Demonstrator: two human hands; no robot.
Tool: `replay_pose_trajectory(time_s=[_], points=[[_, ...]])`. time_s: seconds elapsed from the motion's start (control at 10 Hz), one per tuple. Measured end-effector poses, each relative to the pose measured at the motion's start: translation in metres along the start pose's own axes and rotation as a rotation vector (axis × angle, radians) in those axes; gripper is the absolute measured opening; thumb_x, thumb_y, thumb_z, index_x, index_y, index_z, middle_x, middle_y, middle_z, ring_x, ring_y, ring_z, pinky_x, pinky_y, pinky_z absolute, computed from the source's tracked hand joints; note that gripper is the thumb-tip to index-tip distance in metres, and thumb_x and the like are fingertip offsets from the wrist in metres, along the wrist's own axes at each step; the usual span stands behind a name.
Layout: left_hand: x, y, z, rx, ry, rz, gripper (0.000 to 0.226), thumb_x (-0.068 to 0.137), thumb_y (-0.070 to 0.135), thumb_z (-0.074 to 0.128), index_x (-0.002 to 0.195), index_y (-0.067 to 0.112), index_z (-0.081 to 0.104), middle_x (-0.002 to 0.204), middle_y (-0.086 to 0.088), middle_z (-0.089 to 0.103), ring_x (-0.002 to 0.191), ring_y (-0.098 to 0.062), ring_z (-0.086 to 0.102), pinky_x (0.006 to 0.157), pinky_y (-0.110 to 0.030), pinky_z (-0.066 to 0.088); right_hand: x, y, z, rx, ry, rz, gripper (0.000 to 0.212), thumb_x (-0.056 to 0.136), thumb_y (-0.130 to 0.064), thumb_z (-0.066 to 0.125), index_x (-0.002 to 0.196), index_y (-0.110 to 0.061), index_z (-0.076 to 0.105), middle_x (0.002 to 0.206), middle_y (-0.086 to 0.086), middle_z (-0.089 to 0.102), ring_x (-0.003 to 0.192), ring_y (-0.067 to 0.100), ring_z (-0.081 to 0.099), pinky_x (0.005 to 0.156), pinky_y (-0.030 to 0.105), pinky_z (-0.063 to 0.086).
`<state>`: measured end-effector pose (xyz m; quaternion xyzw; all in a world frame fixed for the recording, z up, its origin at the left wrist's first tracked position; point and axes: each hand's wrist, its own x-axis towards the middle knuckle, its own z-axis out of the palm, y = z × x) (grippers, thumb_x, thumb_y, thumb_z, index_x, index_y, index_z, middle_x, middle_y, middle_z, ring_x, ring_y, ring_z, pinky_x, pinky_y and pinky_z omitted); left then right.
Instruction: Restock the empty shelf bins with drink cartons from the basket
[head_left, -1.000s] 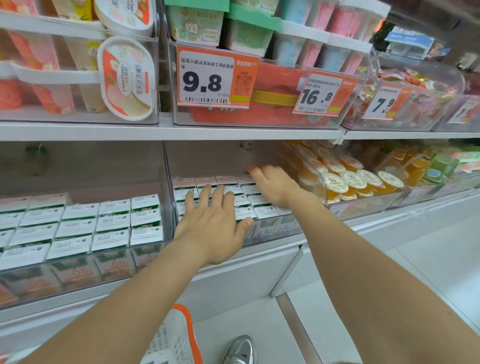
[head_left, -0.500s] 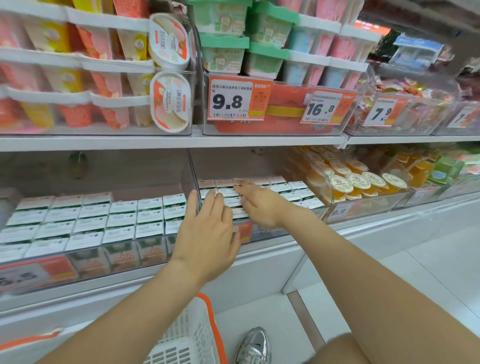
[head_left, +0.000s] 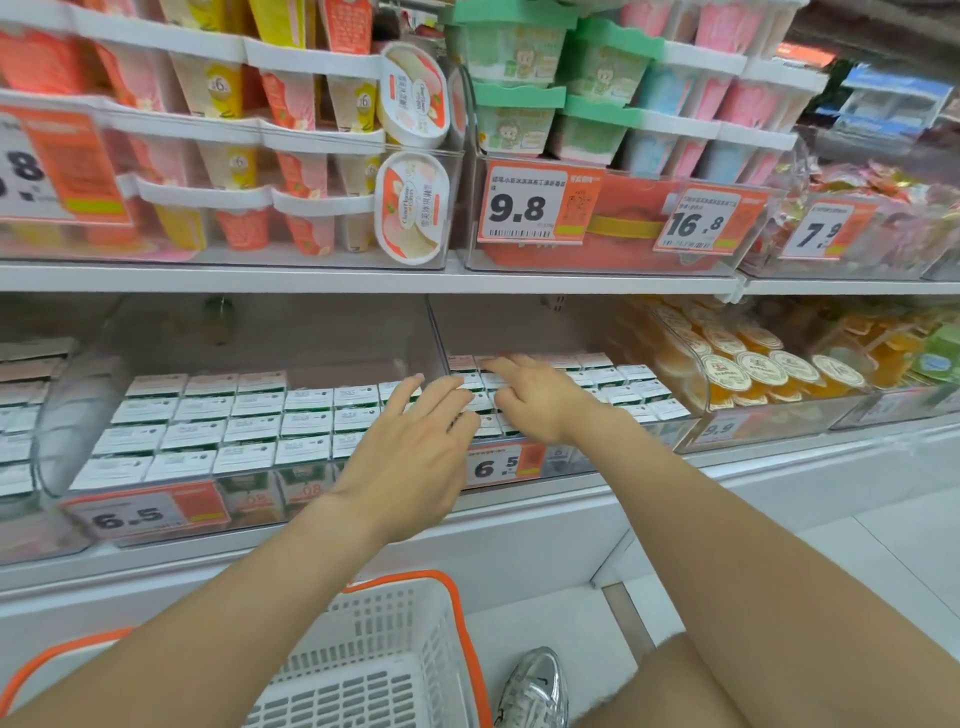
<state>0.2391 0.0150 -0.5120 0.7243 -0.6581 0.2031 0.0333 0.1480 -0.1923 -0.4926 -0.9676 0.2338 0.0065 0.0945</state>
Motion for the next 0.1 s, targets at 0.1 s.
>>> replay_pose_trajectory(time_s=[0.1], points=[[-0.0111,-0.0137,-0.0042,-0.06,0.046,0.06,0.042,0.088,0.023,0.056,0.129,0.015,0.063,0.152,-0.008,0.052,0.148,-0.029,0.039,0.119,-0.049,0.035,-0.0008,-0.0027,-0.006,-0.026,0.103,0.027,0.04,0.099,-0.028,0.038,0.123,-0.021,0.068,0.122,0.012,0.071,0.113,0.034,0.065,0.093,0.046,0.056]])
